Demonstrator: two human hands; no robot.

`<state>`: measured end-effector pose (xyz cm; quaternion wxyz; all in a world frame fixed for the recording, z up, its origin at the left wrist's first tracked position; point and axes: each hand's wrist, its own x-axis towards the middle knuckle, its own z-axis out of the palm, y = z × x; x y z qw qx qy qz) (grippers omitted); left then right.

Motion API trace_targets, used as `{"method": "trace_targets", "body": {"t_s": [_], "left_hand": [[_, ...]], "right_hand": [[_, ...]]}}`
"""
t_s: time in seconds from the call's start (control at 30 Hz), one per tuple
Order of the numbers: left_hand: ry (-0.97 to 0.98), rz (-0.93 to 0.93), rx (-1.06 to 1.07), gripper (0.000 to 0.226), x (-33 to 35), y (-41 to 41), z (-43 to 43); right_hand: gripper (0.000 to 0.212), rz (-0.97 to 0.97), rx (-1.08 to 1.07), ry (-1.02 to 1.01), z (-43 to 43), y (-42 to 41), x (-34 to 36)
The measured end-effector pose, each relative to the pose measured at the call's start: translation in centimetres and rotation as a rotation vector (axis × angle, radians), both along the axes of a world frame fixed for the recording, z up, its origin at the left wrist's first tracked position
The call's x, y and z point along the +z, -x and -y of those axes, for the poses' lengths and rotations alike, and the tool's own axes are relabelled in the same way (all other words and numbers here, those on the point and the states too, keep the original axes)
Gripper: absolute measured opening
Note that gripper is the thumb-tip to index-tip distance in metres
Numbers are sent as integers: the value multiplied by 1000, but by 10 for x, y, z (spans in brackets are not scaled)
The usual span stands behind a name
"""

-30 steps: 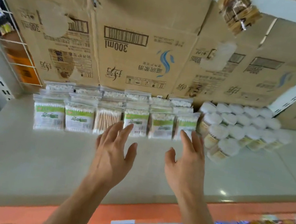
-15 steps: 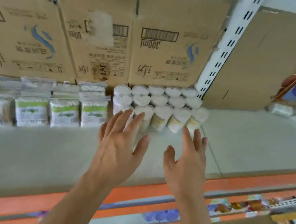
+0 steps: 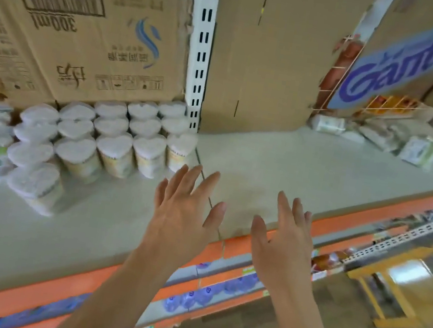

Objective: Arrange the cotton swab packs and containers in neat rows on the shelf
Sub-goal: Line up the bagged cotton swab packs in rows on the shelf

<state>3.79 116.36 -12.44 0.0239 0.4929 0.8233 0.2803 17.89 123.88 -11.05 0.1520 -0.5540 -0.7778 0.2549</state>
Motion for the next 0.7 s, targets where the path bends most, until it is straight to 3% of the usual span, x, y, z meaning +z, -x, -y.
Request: {"method": "trace_targets", "body": {"t_s": [0.43,0.7], "left_hand": [[190,44,-61,59,-18,-91,-202],[255,51,-161,61,-13,-140,-295]], "right_hand": [[60,50,5,5,-193,-114,4],[60,-141,-42,63,-280,-177,10]]}}
